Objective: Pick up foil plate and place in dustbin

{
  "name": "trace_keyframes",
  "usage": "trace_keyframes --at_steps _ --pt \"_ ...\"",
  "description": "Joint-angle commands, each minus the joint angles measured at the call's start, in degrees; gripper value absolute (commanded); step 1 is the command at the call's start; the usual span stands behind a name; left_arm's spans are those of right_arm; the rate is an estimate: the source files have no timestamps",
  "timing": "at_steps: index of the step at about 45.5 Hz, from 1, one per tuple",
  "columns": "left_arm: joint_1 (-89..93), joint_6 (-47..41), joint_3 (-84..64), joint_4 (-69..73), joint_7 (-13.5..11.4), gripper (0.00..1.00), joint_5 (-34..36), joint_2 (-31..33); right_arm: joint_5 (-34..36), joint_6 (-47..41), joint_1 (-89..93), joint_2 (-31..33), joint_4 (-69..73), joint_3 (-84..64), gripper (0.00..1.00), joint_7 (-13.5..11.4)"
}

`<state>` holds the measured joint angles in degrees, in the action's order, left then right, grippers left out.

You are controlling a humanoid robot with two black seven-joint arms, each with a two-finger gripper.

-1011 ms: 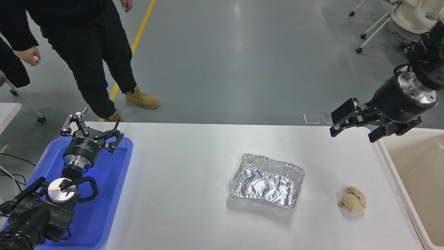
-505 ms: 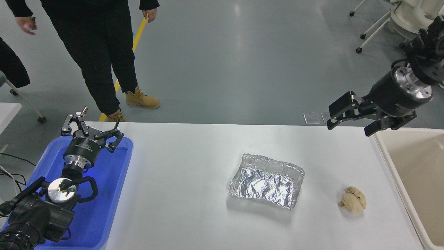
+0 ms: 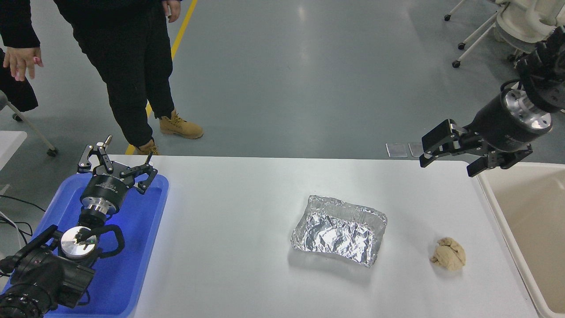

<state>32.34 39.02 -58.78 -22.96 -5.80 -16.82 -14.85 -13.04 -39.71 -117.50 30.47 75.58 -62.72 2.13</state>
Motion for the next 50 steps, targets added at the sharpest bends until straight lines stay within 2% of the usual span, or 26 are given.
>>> trace_keyframes --at_steps 1,7,16,43,50 --pt "0.0 0.0 -0.02 0.02 0.0 1.0 0.03 0.0 0.21 15.53 12.2 -0.59 0.01 4.62 1.0 -0.02" --pt "0.0 0.0 -0.02 0.02 0.0 1.0 0.03 0.0 0.12 25.9 24.15 -2.0 -0.25 9.63 1.0 -0.02" --pt "0.0 0.0 0.07 0.02 0.0 1.0 0.03 0.0 0.12 33.55 36.02 -4.1 -2.71 14.64 1.0 -0.02" --pt "0.0 0.0 -0.02 0.02 0.0 1.0 0.03 0.0 0.12 42.96 50.7 -9.11 -12.64 21.77 1.0 0.24" --pt "0.0 0.0 -0.02 -0.07 0.0 1.0 0.03 0.0 0.12 44.37 54.04 -10.96 -17.12 23.44 0.97 0.33"
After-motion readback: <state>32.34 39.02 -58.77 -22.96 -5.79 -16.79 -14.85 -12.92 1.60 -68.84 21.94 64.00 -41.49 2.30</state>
